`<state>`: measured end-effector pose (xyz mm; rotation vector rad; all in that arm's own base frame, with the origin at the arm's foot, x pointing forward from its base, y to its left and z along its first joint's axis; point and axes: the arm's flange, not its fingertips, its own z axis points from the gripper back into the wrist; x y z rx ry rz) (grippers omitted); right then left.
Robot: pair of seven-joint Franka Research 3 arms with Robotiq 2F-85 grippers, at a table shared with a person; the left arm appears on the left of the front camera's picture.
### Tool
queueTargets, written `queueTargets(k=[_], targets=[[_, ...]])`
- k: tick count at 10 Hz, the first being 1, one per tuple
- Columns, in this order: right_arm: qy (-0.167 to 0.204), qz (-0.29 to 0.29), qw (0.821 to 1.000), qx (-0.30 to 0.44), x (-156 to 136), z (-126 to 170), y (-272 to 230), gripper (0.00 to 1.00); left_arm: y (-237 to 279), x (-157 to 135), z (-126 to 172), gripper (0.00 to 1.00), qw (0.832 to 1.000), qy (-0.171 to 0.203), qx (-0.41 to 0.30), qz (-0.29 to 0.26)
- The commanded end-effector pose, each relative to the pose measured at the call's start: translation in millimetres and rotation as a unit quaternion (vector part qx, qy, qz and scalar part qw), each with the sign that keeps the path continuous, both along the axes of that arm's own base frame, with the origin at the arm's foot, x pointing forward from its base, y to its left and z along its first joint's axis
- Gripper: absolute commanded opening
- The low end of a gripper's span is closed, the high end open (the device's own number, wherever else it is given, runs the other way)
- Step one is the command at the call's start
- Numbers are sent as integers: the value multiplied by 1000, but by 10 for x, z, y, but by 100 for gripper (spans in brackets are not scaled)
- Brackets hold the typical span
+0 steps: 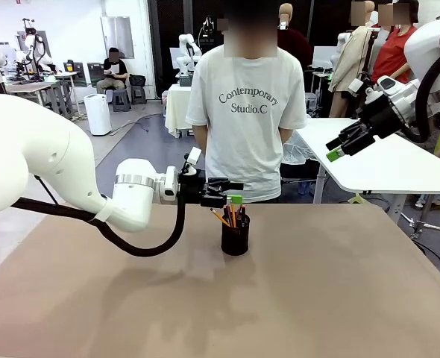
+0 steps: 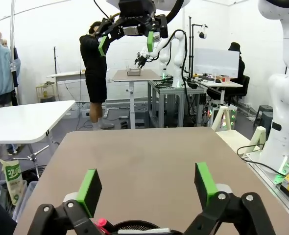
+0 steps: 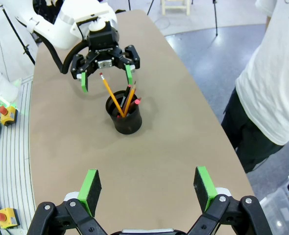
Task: Place the pens into the pen holder.
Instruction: Pick up a writing instrument from the table and place it into the Pen holder.
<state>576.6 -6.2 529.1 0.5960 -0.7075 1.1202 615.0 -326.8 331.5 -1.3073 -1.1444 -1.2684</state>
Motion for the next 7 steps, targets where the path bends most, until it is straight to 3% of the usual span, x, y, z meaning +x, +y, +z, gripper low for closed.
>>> queueTargets(k=[1, 3, 5, 7], targets=[[-4, -3, 1000, 0, 28, 25, 10, 100, 121, -155, 157, 100, 1000, 6, 6, 6], [-4, -3, 1000, 0, 28, 25, 10, 100, 264, -271, 287, 100, 999, 15, 36, -22], [-4, -3, 1000, 0, 28, 25, 10, 100, 501, -347, 453, 100, 995, 13, 103, 9], [-4, -3, 1000, 0, 28, 25, 10, 100, 677, -431, 615, 100, 989, -13, 139, 49]])
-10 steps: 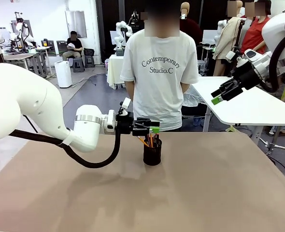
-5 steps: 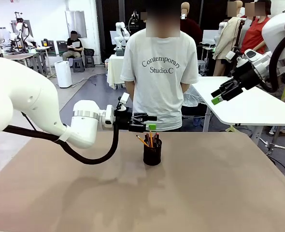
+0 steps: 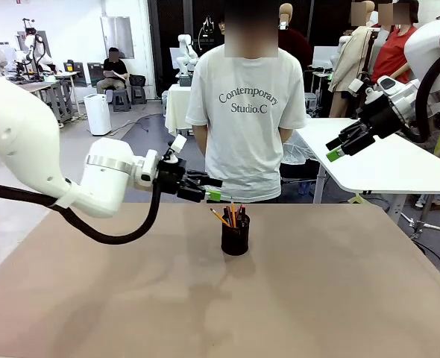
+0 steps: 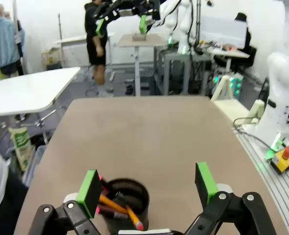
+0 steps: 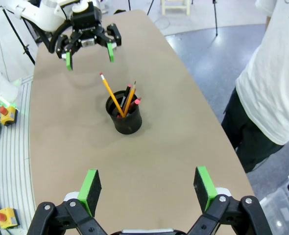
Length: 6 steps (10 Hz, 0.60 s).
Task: Place the pens into the pen holder.
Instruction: Pick up a writing instrument from the table and place it into the Pen holder.
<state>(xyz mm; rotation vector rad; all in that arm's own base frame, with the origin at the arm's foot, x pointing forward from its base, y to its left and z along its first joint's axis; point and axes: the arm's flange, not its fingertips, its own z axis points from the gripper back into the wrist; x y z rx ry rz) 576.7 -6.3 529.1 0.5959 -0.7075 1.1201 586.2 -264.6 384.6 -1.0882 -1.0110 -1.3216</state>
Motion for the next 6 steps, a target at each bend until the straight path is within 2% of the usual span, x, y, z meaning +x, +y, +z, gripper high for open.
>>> queueTargets(k=[1, 4, 5, 6], targets=[[-4, -2, 1000, 0, 28, 25, 11, 100, 128, -167, 159, 100, 999, -19, 33, 29], [-4, -2, 1000, 0, 28, 25, 11, 100, 349, -202, 307, 100, 994, -12, 93, 59], [-4, -2, 1000, 0, 28, 25, 11, 100, 367, -317, 367, 100, 992, 4, 109, 66], [-4, -2, 1000, 0, 28, 25, 11, 100, 434, -345, 405, 100, 987, 0, 133, 87]])
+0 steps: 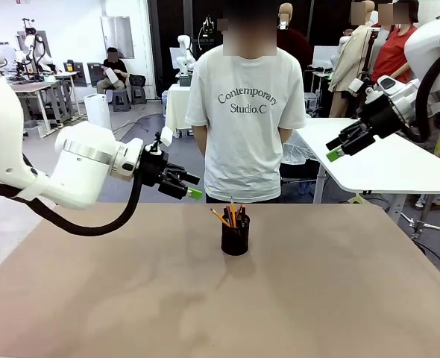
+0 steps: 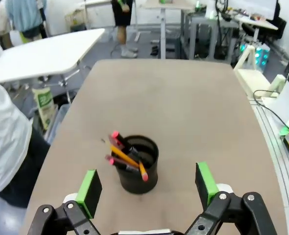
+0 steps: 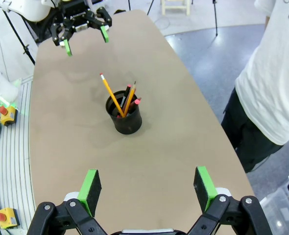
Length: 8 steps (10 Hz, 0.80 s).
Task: Place the pens into the pen holder.
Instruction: Pick up a writing instrument from the table and place it into the Pen holder.
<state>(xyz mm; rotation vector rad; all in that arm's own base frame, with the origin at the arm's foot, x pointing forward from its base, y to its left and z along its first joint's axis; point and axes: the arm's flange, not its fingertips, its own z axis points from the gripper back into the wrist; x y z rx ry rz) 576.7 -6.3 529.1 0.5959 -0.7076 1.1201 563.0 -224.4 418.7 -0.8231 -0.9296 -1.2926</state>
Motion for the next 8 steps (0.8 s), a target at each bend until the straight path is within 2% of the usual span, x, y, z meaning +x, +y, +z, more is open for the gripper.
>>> queueTargets(k=[1, 2, 5, 6, 8], targets=[[-4, -3, 1000, 0, 27, 25, 11, 100, 132, -129, 132, 100, 998, 21, 56, 24], [-4, -3, 1000, 0, 27, 25, 11, 100, 221, -211, 222, 100, 996, 31, 78, 37], [-4, -3, 1000, 0, 27, 25, 11, 100, 565, -310, 539, 100, 991, 25, 108, 81], [-4, -3, 1000, 0, 27, 25, 11, 100, 668, -261, 669, 100, 989, 26, 116, 92], [-4, -3, 1000, 0, 27, 25, 11, 100, 903, -138, 926, 100, 984, 57, 132, 107]])
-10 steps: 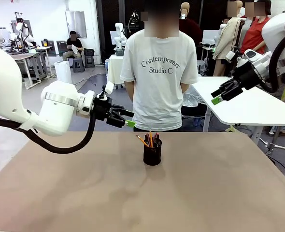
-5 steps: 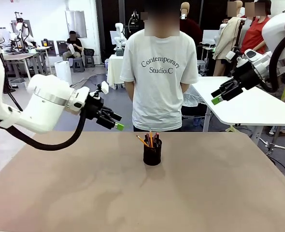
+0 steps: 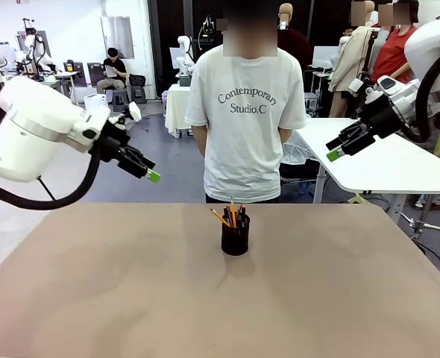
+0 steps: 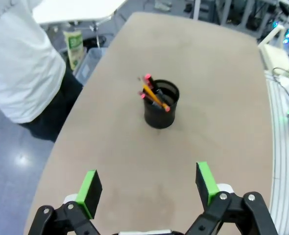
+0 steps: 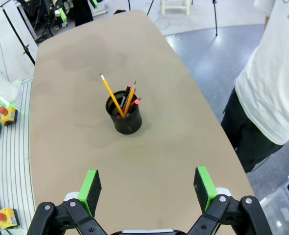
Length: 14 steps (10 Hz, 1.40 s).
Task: Place the pens into the pen holder.
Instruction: Pick up a writing instrument from the table and place it into the Pen holder.
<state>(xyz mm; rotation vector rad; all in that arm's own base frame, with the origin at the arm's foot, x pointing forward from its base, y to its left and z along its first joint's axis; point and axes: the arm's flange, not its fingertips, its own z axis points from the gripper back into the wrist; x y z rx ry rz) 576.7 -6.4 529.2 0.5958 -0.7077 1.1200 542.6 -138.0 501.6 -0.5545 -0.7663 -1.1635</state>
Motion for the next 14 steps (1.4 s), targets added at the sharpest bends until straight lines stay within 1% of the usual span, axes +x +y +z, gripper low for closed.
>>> queueTargets(k=[1, 2, 3, 4, 5, 7, 8, 9, 14], targets=[[-4, -2, 1000, 0, 27, 24, 11, 100, 178, 155, 204, 100, 1000, 23, 13, 15], [-4, -2, 1000, 0, 27, 24, 11, 100, 311, 178, 331, 100, 1000, 10, 15, 15], [-4, -2, 1000, 0, 27, 24, 11, 100, 397, 195, 405, 100, 1000, -24, 16, 7], [-4, -2, 1000, 0, 27, 24, 11, 100, 535, 236, 527, 100, 999, -47, 6, 2], [-4, -2, 1000, 0, 27, 24, 11, 100, 584, 212, 610, 100, 999, -50, 0, 5], [-4, -2, 1000, 0, 27, 24, 11, 100, 614, 223, 672, 100, 999, -50, -9, 10], [-4, -2, 1000, 0, 27, 24, 11, 100, 602, 236, 676, 100, 999, -44, -30, 8], [-4, -2, 1000, 0, 27, 24, 11, 100, 596, 238, 692, 100, 999, -48, 6, 19], [-4, -2, 1000, 0, 27, 24, 11, 100, 596, 238, 692, 100, 999, -48, 6, 19]])
